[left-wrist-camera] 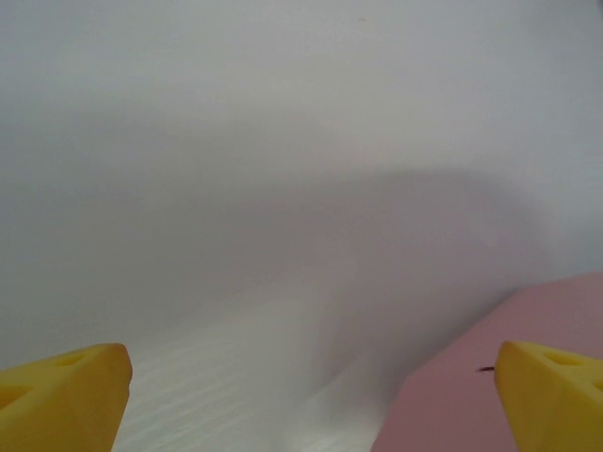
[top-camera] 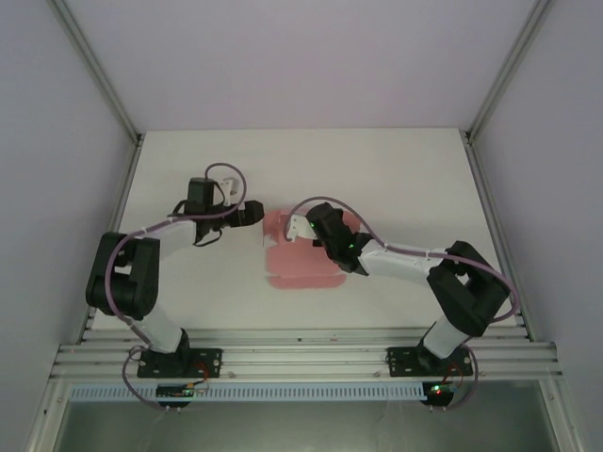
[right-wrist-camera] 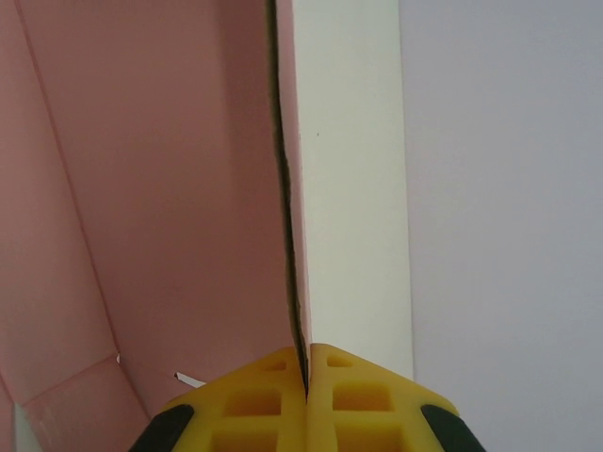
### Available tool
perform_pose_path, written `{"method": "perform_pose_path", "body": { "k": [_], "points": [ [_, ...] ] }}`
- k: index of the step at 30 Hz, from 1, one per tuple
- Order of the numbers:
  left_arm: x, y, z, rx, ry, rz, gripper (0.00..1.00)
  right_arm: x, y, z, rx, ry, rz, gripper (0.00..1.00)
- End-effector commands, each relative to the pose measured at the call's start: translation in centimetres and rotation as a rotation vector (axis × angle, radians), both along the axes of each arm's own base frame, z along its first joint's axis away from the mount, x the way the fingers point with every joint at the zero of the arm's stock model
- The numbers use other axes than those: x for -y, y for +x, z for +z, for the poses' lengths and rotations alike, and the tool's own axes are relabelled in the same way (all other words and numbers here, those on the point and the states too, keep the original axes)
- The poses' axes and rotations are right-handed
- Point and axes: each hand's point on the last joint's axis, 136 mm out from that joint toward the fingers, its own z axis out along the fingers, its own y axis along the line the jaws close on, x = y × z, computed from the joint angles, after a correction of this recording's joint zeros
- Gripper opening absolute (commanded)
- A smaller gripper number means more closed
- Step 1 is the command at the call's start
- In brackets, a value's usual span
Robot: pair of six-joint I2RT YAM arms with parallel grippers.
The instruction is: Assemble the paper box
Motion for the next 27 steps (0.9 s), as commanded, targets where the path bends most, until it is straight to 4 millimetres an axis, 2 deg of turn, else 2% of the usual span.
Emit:
{"method": "perform_pose_path", "body": {
  "k": [1,10,16,19,22,23,27],
  "points": [
    [2.5,-1.4,1.6,0.074,-0.061,-0.148,0.96,0.1,0.2,0.3,-0.008,0.040,-0.044,0.00],
    [4.8,-4.3,-0.1,0.061,-0.053,-0.196,0.94,-0.1,0.3,-0.4,0.020,0.020,-0.073,0.00],
    [4.2,-5.8,-0.3,0.066,-0.045,-0.218,0.92,0.2,-0.3,-1.4,0.020,-0.022,-0.069,0.00],
    [5.0,-7.0,0.2,0.092,-0.048,-0.290,0.85,0.3,-0.4,-1.8,0.027,-0.045,-0.057,0.00],
    [5.6,-7.5,0.3,0.122,-0.046,-0.322,0.69,0.3,-0.5,-2.0,0.024,-0.054,-0.055,0.00],
    [5.7,-7.5,0.4,0.126,-0.048,-0.332,0.67,0.3,-0.6,-2.0,0.019,-0.054,-0.053,0.00],
    [5.7,-7.0,-0.1,0.141,-0.018,-0.325,0.65,0.2,-0.7,-2.0,0.019,-0.051,-0.057,0.00]
  ]
}}
